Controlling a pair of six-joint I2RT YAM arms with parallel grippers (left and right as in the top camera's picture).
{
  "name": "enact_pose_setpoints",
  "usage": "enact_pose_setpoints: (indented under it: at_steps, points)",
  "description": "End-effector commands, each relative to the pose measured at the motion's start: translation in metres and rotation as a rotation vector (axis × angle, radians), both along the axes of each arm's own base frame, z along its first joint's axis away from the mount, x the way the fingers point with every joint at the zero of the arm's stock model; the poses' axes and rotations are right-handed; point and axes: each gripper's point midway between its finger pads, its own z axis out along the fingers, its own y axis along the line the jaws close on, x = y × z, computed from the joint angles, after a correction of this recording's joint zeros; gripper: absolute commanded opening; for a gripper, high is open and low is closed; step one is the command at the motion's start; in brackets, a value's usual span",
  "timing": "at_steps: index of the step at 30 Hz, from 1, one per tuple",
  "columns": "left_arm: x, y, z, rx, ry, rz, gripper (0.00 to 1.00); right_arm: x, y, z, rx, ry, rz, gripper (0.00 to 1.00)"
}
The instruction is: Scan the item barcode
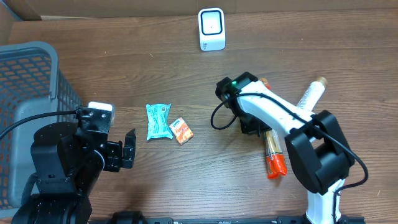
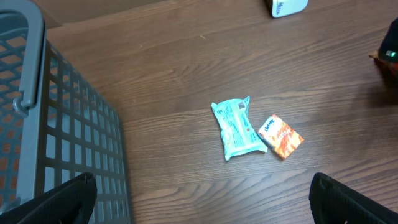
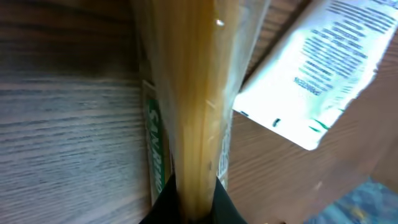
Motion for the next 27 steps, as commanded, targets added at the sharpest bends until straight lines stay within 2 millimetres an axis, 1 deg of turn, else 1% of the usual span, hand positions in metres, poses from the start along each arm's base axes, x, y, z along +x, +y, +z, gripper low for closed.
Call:
enact_pose_setpoints:
  at_steps: [1, 3, 4, 6, 7, 8, 10, 11, 13, 14, 16, 17, 19, 20, 22, 23, 25, 27]
  points:
    - [0.000, 0.002, 0.001, 0.023, -0.004, -0.004, 1.00, 0.003, 0.036, 0.004, 0.102, -0.039, 0.058, 0.04]
    - [0.000, 0.002, 0.001, 0.023, -0.004, -0.004, 1.00, -0.001, 0.056, 0.000, 0.160, -0.035, 0.077, 0.04]
    - [0.000, 0.002, 0.001, 0.023, -0.004, -0.004, 1.00, -0.004, 0.067, -0.003, 0.198, -0.031, 0.086, 0.06]
    - [0.000, 0.002, 0.001, 0.023, -0.004, -0.004, 1.00, -0.012, 0.092, -0.008, 0.284, -0.014, 0.101, 0.13]
    - [0.000, 0.002, 0.001, 0.023, -0.004, -0.004, 1.00, -0.016, 0.103, -0.010, 0.329, 0.005, 0.115, 0.18]
    - [0.000, 0.002, 0.001, 0.023, -0.004, -0.004, 1.00, -0.021, 0.116, -0.011, 0.381, 0.029, 0.133, 0.21]
    - [0.000, 0.002, 0.001, 0.023, -0.004, -0.004, 1.00, -0.030, 0.138, -0.013, 0.484, 0.077, 0.158, 0.22]
    - [0.000, 0.002, 0.001, 0.023, -0.004, -0.004, 1.00, -0.033, 0.147, -0.012, 0.531, 0.097, 0.167, 0.23]
    - [0.000, 0.002, 0.001, 0.023, -0.004, -0.004, 1.00, -0.032, 0.154, -0.006, 0.570, 0.103, 0.157, 0.26]
    - [0.000, 0.002, 0.001, 0.023, -0.004, -0.004, 1.00, -0.028, 0.154, -0.001, 0.580, 0.100, 0.149, 0.27]
    - [0.000, 0.002, 0.001, 0.023, -0.004, -0.004, 1.00, -0.015, 0.151, 0.015, 0.596, 0.079, 0.125, 0.28]
    - [0.000, 0.002, 0.001, 0.023, -0.004, -0.004, 1.00, -0.007, 0.148, 0.024, 0.605, 0.067, 0.124, 0.28]
    - [0.000, 0.002, 0.001, 0.023, -0.004, -0.004, 1.00, 0.011, 0.140, 0.049, 0.626, 0.034, 0.115, 0.33]
    - [0.000, 0.002, 0.001, 0.023, -0.004, -0.004, 1.00, 0.018, 0.135, 0.060, 0.637, 0.020, 0.108, 0.38]
    - [0.000, 0.002, 0.001, 0.023, -0.004, -0.004, 1.00, 0.031, 0.121, 0.082, 0.646, -0.004, 0.092, 0.70]
    - [0.000, 0.002, 0.001, 0.023, -0.004, -0.004, 1.00, 0.038, 0.111, 0.093, 0.650, -0.014, 0.078, 0.82]
    - [0.000, 0.002, 0.001, 0.023, -0.004, -0.004, 1.00, 0.045, 0.095, 0.105, 0.667, -0.006, 0.068, 0.92]
    - [0.000, 0.002, 0.001, 0.023, -0.003, -0.004, 1.00, 0.047, 0.081, 0.107, 0.700, 0.032, 0.091, 0.93]
